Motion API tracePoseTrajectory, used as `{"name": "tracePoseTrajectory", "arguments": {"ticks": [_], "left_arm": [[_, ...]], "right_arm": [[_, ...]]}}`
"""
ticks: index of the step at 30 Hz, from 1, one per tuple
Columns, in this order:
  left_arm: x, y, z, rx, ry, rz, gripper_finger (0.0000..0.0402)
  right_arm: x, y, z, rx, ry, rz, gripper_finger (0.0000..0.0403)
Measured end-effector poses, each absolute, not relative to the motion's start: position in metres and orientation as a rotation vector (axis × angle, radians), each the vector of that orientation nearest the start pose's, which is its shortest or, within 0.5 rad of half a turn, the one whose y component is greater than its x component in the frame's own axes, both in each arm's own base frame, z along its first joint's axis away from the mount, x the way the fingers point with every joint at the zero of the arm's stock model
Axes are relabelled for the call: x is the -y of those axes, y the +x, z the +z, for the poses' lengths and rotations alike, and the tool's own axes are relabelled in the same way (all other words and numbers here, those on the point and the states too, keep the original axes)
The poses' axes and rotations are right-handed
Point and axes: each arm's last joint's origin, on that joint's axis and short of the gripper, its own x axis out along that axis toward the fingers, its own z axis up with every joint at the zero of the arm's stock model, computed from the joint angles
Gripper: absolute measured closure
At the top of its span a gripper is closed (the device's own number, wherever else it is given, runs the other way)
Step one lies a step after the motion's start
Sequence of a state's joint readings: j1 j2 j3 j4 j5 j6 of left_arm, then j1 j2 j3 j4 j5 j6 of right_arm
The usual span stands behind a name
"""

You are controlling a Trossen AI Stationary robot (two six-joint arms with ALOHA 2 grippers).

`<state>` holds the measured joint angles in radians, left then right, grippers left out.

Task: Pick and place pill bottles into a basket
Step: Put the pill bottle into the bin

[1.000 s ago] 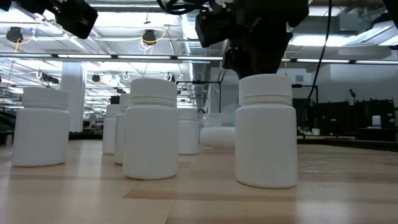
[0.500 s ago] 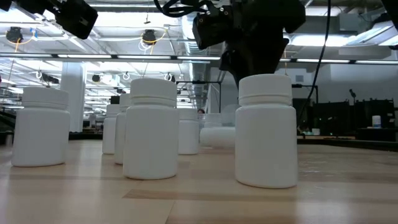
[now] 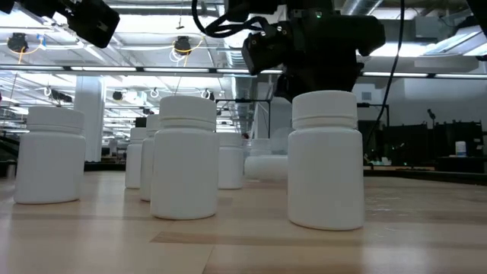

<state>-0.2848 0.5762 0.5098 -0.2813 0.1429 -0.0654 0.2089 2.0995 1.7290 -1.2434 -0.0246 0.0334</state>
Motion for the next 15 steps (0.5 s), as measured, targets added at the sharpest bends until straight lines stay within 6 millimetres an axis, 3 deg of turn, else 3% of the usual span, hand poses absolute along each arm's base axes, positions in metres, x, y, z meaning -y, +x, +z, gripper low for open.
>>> {"name": "tracePoseTrajectory", "arguments": {"ticks": [15], "left_arm": [[0.0421, 0.1312, 0.2581, -0.363, -0.037, -0.394, 0.0150]], "right_arm": [[-0.0844, 0.3945, 0.2021, -1.567, -0.118, 0.157, 0.0159]]}}
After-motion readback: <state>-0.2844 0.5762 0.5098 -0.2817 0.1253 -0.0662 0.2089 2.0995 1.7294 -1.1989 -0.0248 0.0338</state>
